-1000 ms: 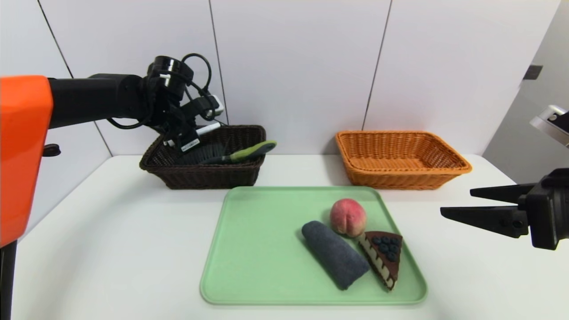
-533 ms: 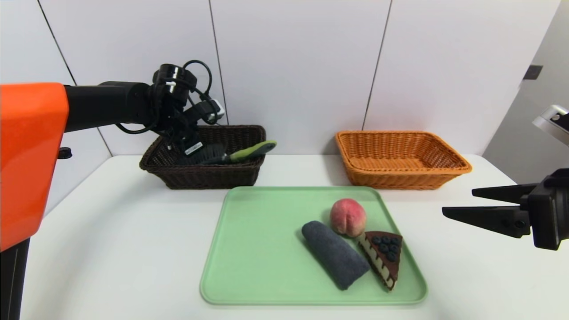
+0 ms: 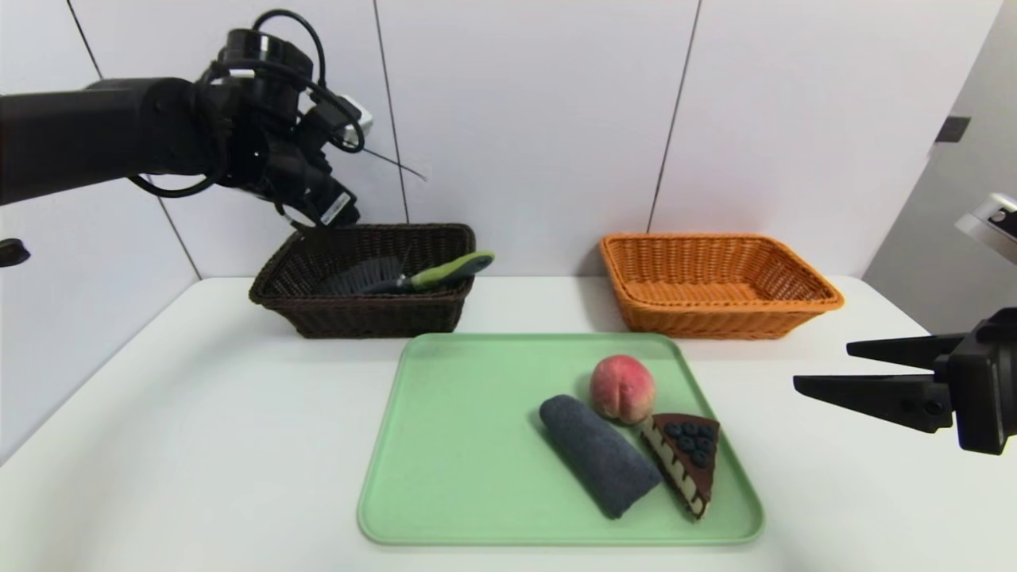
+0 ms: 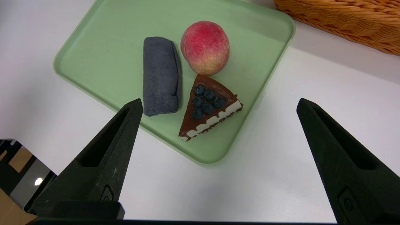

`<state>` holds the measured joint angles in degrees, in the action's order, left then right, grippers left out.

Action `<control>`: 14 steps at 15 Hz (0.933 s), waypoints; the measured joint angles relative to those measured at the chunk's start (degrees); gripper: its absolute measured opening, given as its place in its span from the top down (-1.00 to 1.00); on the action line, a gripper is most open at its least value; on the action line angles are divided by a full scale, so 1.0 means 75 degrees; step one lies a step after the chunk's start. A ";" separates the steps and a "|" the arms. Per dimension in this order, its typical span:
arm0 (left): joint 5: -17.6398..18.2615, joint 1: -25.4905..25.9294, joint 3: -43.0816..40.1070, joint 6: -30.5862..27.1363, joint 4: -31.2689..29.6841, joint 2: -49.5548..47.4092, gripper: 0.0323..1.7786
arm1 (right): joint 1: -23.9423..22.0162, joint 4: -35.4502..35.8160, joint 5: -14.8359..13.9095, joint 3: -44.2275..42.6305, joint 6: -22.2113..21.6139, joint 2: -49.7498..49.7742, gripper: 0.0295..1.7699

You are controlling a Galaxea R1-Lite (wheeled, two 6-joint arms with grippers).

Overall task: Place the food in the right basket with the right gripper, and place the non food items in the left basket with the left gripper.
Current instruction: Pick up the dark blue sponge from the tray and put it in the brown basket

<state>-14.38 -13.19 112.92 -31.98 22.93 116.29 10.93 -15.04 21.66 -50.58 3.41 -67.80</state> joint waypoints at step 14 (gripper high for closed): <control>-0.0988 -0.4335 -0.0223 0.8802 0.4127 -0.1338 -0.86 | -0.0007 0.0003 0.0011 0.0102 -0.0029 -0.0007 -0.92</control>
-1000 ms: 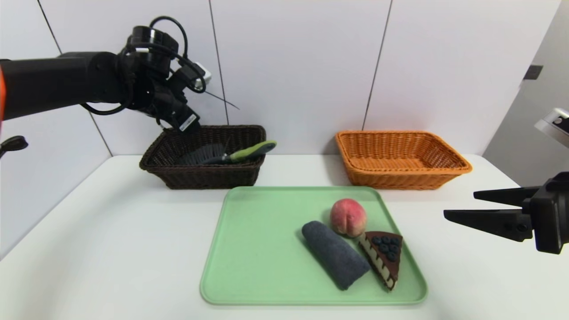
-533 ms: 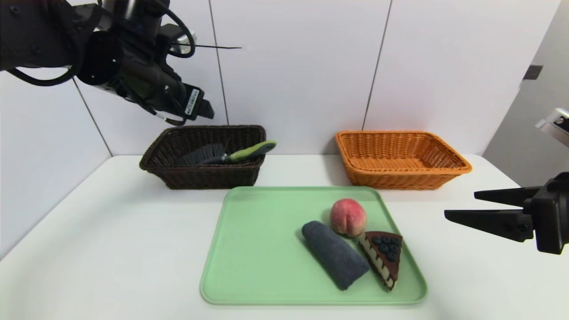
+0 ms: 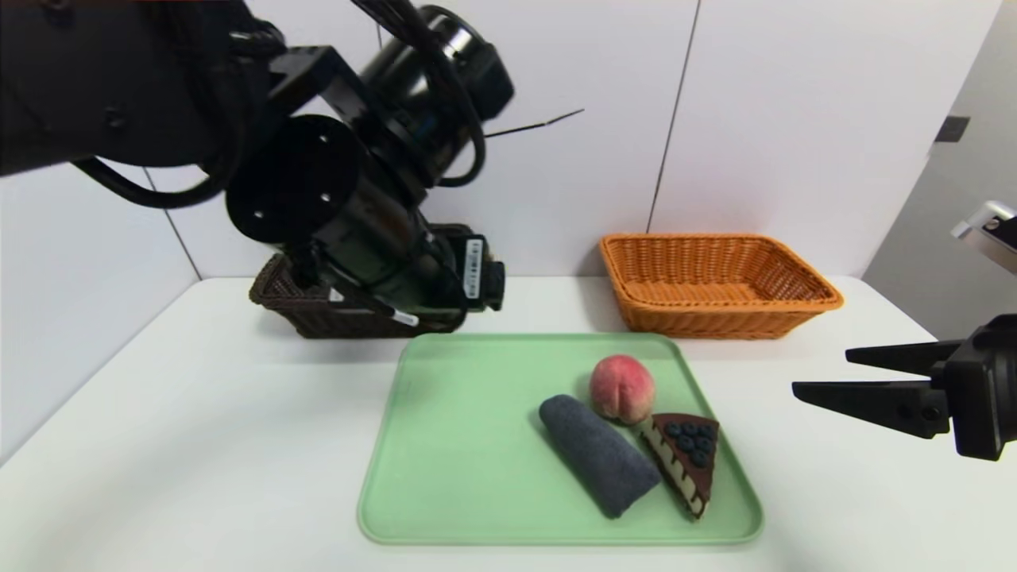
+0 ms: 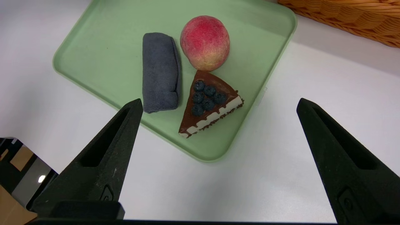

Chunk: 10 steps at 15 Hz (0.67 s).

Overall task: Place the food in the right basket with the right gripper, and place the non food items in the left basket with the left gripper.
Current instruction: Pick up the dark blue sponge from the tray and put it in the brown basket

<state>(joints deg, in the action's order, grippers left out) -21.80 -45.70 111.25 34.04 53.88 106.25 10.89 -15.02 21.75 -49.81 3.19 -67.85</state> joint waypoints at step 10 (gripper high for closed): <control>-0.0037 -0.1239 0.0117 0.1640 0.0070 0.1850 -0.90 | 0.0000 0.0000 0.0000 0.0119 -0.0011 0.0024 -0.92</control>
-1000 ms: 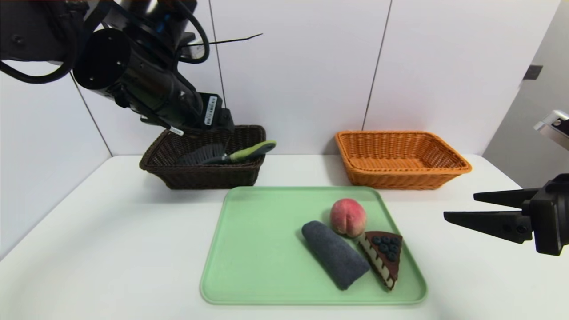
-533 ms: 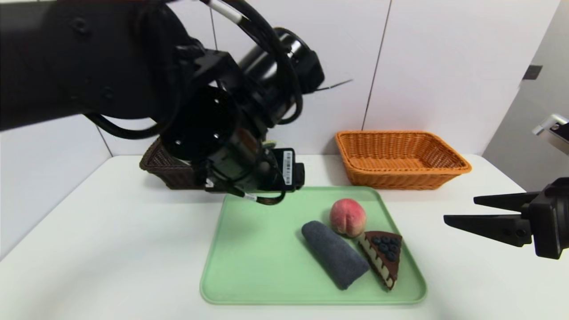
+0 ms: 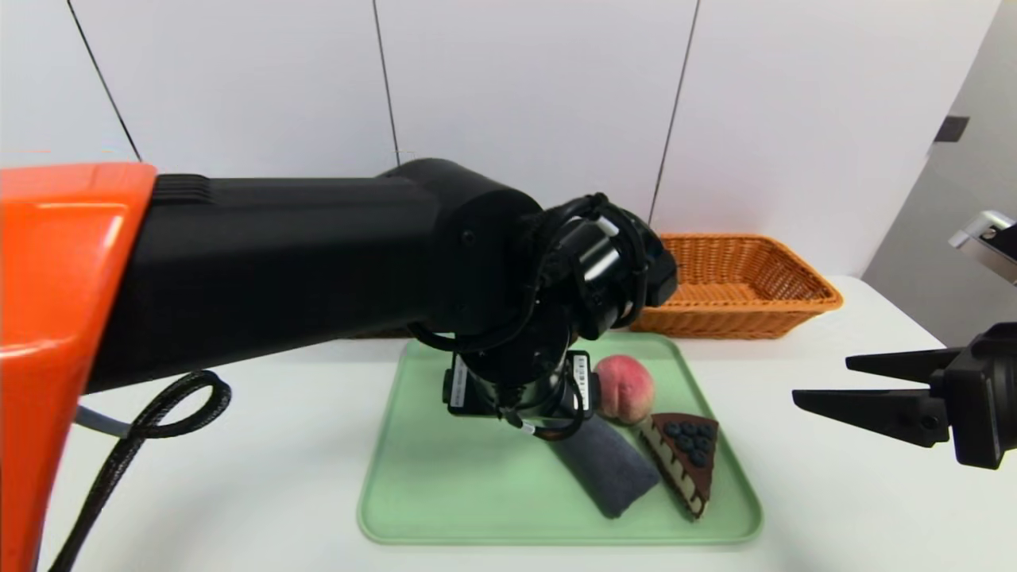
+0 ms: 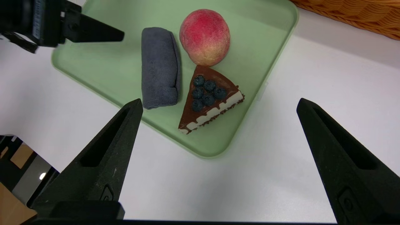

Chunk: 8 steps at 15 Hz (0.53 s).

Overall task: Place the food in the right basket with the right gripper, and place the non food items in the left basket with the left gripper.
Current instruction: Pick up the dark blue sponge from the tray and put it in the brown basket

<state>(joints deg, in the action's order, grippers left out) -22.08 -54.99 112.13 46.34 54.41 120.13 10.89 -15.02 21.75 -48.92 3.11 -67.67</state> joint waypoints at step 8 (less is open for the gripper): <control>-0.0010 -0.0143 0.0085 -0.0034 -0.0455 0.0481 -0.90 | 0.0000 0.0096 0.0010 0.0184 0.0003 0.0000 -0.92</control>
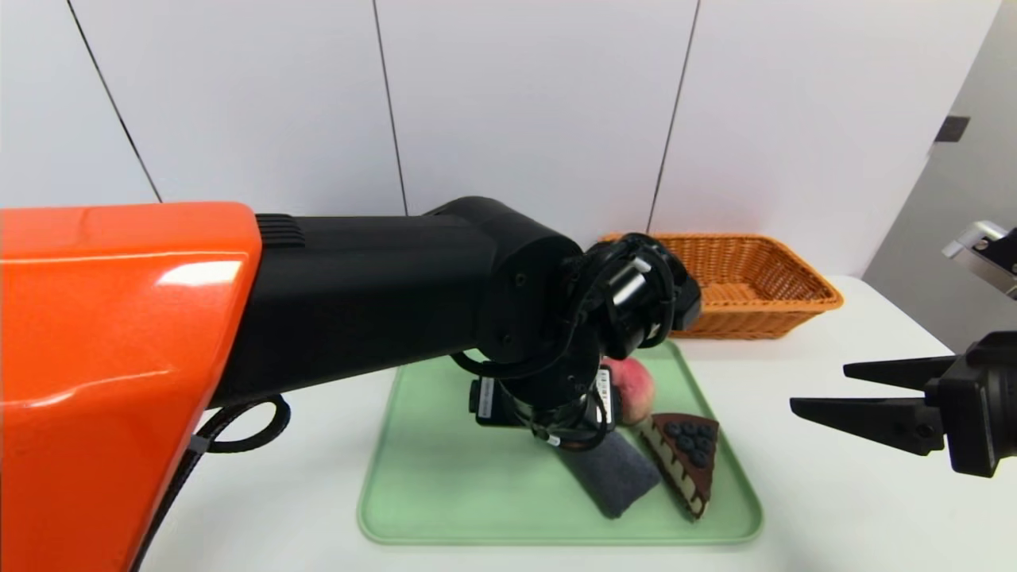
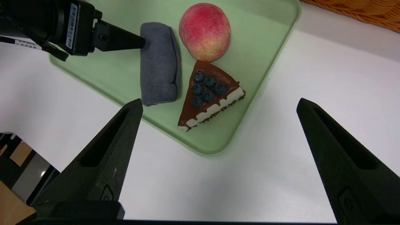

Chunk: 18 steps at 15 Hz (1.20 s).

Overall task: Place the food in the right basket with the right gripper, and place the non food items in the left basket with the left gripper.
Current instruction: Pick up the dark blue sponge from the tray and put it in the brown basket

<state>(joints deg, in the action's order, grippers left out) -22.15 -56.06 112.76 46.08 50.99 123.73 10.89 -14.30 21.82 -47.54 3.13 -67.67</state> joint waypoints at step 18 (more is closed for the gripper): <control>-0.0005 -0.0319 0.0007 -0.0140 -0.0582 0.0874 -0.90 | -0.0005 0.0021 0.0003 0.0262 0.0011 0.0111 -0.92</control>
<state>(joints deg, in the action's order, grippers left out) -22.19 -58.45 112.81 45.03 46.63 130.29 10.85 -14.14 21.85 -45.58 3.22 -66.84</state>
